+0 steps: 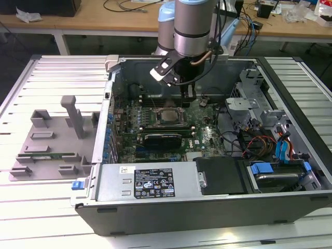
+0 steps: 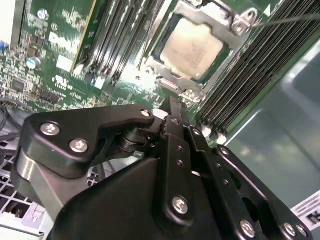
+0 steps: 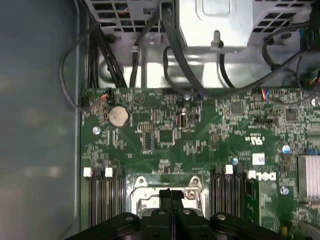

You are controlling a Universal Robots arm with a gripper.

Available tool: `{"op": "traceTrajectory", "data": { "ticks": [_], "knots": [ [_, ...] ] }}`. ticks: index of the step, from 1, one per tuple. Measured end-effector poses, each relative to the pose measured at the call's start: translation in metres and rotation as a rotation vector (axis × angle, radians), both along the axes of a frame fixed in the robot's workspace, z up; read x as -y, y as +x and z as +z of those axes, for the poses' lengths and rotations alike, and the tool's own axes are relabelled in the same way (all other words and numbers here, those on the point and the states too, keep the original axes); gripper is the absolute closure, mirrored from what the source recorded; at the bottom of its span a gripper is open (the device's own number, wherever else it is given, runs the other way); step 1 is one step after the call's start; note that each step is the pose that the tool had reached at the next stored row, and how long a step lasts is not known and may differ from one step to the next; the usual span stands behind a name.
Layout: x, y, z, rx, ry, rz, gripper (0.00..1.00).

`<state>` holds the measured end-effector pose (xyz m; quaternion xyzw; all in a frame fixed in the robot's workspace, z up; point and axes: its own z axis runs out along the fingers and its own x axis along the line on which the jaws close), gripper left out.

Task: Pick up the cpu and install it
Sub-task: 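Close the cpu cover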

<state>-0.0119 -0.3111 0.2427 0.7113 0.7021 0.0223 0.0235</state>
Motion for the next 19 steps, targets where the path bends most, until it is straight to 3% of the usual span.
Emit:
{"op": "traceTrajectory", "data": {
  "ticks": [3, 4, 5, 8, 10, 15, 19],
  "knots": [
    [0.0, -0.0021, -0.0001, 0.0001, -0.0002, 0.0, 0.89],
    [0.0, -0.0016, -0.0005, -0.0486, -0.0002, 0.0, 0.89],
    [0.0, -0.0019, -0.0009, -0.0736, -0.0002, 0.0, 0.89],
    [0.0002, -0.004, -0.0027, -0.0732, -0.0006, 0.018, 0.89],
    [0.0004, -0.004, -0.0042, -0.0731, -0.0031, 0.084, 0.89],
    [0.0004, -0.004, -0.0069, -0.0731, -0.0069, 0.188, 0.89],
    [0.0004, -0.004, -0.0098, -0.0726, -0.0129, 0.347, 0.89]
  ]
}}
